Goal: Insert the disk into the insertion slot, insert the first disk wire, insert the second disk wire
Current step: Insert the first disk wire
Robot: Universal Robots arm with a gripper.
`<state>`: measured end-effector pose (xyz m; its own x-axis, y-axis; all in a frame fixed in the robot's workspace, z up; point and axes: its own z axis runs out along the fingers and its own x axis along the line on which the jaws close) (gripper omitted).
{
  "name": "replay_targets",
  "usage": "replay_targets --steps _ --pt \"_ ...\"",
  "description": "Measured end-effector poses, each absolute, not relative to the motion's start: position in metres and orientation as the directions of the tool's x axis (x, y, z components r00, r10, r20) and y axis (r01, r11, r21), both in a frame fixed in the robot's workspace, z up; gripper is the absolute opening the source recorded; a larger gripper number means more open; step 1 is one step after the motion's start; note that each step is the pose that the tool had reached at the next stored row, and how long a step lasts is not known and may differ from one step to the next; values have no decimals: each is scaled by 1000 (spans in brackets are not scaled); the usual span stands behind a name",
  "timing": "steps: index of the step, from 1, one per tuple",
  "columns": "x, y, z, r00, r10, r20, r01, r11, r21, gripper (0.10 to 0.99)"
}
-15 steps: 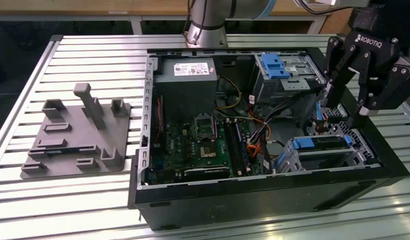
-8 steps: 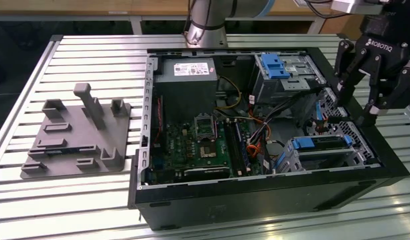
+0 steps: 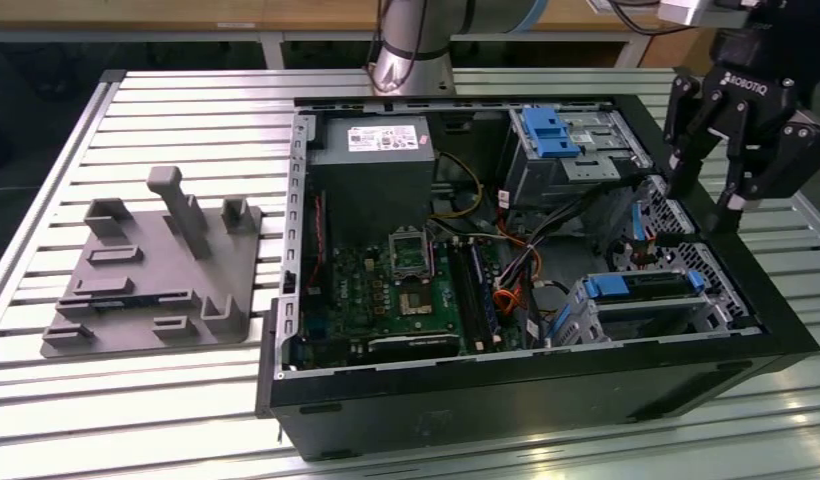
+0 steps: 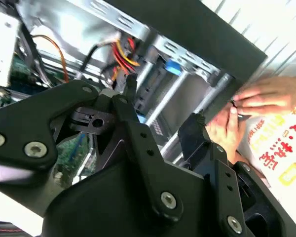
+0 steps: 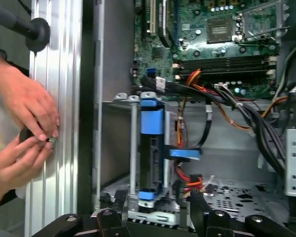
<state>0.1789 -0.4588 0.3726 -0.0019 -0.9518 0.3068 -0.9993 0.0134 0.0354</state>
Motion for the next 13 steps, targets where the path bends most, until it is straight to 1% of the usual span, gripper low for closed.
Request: replay_targets --steps 7,11,13 --pt "179 -445 361 -14 -950 312 -999 26 35 616" --pt "179 -444 360 -24 -934 357 -999 38 33 616" --pt "179 -444 359 -38 -928 371 -998 53 30 616"
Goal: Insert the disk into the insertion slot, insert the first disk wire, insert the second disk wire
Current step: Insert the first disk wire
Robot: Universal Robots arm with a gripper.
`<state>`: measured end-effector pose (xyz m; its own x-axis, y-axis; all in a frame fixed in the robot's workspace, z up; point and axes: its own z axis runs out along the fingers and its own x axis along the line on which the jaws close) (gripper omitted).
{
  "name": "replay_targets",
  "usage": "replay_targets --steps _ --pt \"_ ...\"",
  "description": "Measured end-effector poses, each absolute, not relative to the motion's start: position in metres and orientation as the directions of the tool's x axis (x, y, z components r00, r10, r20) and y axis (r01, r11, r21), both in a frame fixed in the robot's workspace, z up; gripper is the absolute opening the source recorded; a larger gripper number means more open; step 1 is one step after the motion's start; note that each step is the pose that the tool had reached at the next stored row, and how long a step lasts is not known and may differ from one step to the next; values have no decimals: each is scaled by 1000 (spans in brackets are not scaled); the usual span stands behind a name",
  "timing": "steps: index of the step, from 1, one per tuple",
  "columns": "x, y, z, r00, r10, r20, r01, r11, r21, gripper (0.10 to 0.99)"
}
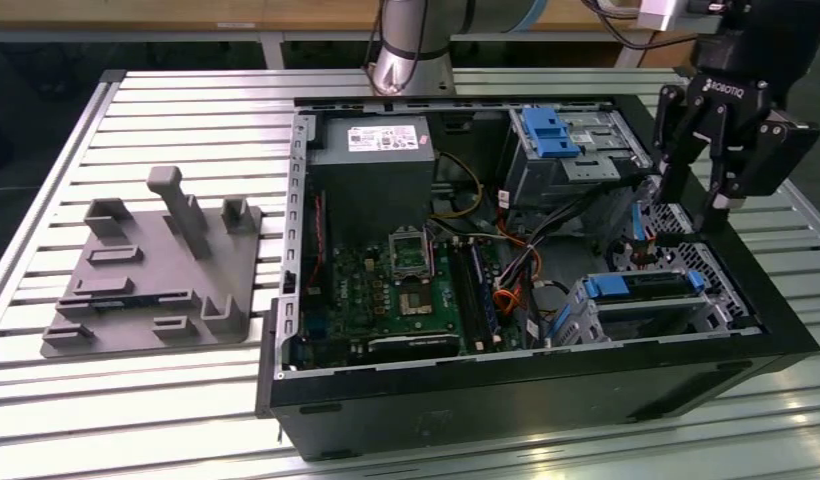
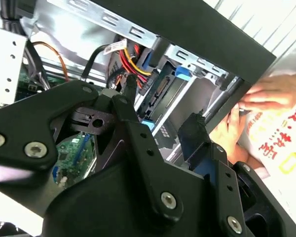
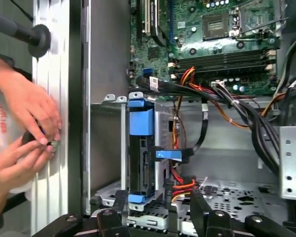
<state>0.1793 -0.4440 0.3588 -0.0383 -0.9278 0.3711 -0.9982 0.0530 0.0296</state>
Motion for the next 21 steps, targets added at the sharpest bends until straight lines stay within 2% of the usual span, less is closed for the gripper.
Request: replay_targets --steps 4,11,12,13,14,15,21 --pt "179 -444 355 -85 -922 378 -995 100 19 616" --pt "180 -441 343 -58 -915 399 -997 71 19 616" --pt "180 -440 341 -58 -910 410 -997 71 18 600" --pt "180 -440 341 -58 -909 413 -997 71 18 533" --pt "180 -439 341 -58 -909 413 -997 71 18 533" --pt "180 -439 341 -58 -909 413 -997 71 18 467" --pt "180 -431 339 -58 -909 413 -997 72 18 467"
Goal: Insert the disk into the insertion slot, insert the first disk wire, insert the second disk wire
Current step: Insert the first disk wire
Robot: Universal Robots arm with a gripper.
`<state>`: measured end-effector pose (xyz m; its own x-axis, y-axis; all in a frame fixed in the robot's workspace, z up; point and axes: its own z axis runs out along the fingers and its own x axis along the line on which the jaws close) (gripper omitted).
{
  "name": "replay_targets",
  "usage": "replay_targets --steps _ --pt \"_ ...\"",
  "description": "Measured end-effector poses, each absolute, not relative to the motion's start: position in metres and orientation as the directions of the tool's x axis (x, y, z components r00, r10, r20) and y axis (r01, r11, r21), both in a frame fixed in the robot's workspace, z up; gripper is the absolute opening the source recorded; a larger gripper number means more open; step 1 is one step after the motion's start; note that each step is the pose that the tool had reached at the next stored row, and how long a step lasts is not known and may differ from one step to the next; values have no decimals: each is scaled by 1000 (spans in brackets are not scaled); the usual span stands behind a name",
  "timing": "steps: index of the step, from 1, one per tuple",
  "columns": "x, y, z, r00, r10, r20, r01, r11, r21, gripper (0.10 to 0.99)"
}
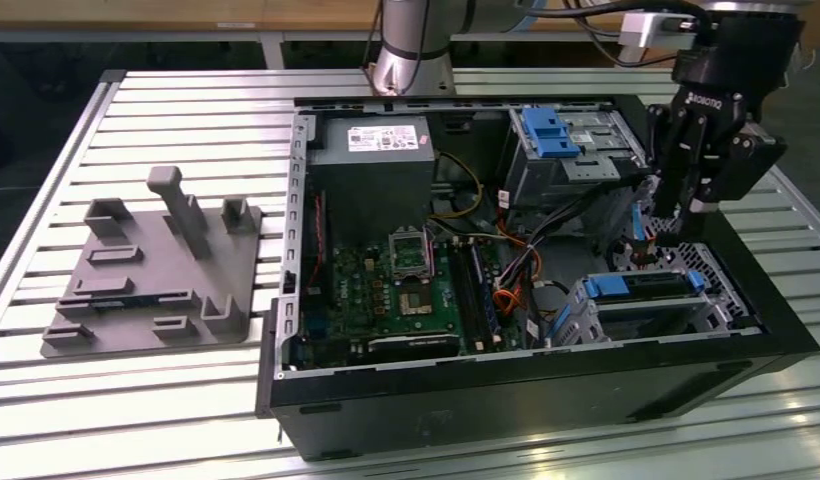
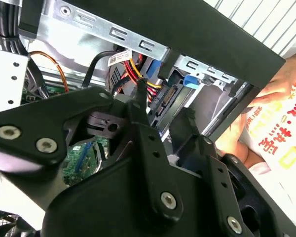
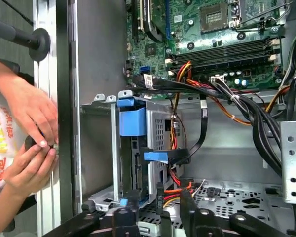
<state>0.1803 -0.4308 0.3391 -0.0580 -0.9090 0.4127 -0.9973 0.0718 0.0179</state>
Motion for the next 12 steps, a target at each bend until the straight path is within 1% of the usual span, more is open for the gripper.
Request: replay_targets --steps 2,3,12 --pt "181 -431 339 -58 -909 413 -997 72 19 451" --pt "182 -431 338 -57 -909 413 -997 72 20 376" --pt "186 -431 332 -52 -909 414 -997 72 33 376"
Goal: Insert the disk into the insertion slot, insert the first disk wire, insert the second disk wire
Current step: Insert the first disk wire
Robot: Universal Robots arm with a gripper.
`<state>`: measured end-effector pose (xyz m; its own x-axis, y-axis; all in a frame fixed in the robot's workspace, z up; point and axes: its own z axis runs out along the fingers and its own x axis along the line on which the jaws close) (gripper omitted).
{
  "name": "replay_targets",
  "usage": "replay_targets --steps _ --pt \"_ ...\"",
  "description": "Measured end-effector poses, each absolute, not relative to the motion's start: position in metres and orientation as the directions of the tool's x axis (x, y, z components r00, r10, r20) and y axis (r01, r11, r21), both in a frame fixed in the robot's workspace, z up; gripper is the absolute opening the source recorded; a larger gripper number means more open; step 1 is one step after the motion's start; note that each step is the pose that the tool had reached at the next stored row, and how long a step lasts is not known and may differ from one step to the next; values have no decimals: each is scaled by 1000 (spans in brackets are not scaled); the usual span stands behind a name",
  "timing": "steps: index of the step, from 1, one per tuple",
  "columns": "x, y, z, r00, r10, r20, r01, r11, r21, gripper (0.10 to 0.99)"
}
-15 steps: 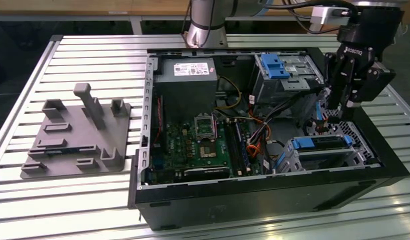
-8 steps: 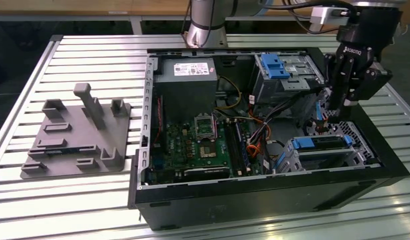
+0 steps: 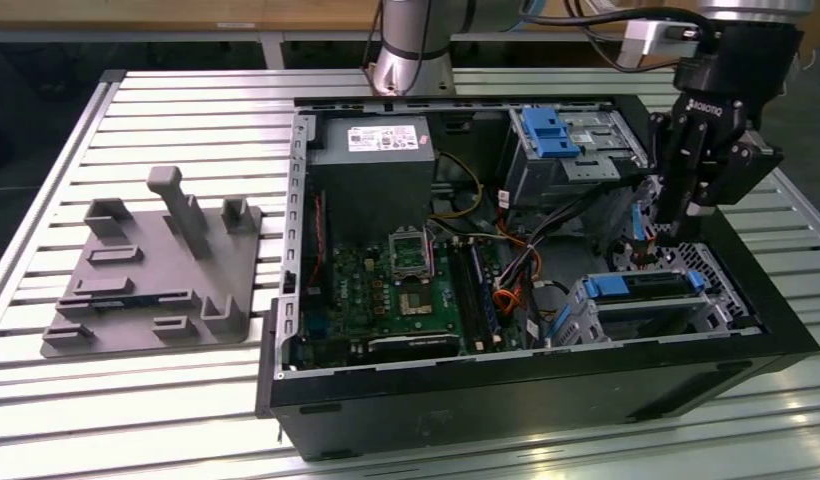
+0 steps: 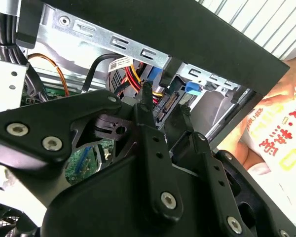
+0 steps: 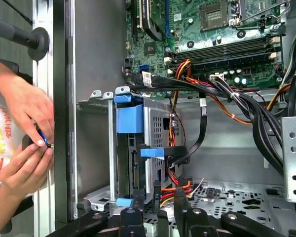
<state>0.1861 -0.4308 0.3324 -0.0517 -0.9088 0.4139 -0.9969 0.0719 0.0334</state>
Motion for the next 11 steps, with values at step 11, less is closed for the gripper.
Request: replay_targets --steps 11 --pt "186 -434 331 -87 -907 411 -993 110 33 376"
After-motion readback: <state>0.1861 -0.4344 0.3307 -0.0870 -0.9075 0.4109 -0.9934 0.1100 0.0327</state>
